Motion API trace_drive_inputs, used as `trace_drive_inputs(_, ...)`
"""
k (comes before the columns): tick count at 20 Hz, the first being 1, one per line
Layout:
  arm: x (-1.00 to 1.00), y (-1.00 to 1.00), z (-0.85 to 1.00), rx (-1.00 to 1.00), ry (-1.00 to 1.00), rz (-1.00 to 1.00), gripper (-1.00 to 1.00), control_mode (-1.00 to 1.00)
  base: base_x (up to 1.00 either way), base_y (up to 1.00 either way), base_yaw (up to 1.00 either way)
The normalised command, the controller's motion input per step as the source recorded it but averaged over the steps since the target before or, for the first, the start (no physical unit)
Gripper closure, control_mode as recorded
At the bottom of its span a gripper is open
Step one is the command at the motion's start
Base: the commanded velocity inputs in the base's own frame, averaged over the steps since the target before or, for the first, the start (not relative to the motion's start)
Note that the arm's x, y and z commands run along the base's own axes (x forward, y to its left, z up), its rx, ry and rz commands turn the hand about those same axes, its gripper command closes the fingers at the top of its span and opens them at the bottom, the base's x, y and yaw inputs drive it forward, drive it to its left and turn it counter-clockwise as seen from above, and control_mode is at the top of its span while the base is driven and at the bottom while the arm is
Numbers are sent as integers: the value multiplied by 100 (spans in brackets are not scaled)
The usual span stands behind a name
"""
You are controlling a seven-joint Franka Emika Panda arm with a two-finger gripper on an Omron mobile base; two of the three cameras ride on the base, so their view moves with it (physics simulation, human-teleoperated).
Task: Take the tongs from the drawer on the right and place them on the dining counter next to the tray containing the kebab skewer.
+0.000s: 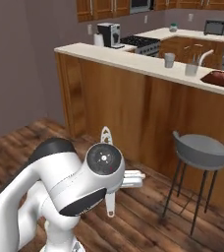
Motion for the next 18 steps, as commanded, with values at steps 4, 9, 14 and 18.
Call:
trace_drive_inputs(4,0,0,0,0,0,0,100,100,100,99,-47)
trace_drive_inputs(9,0,0,0,0,0,0,100,100,100,90,-54)
trace_drive_inputs(14,0,0,0,0,0,0,100,100,100,64,-51)
trace_drive_inputs(18,0,0,0,0,0,0,100,100,100,52,-48)
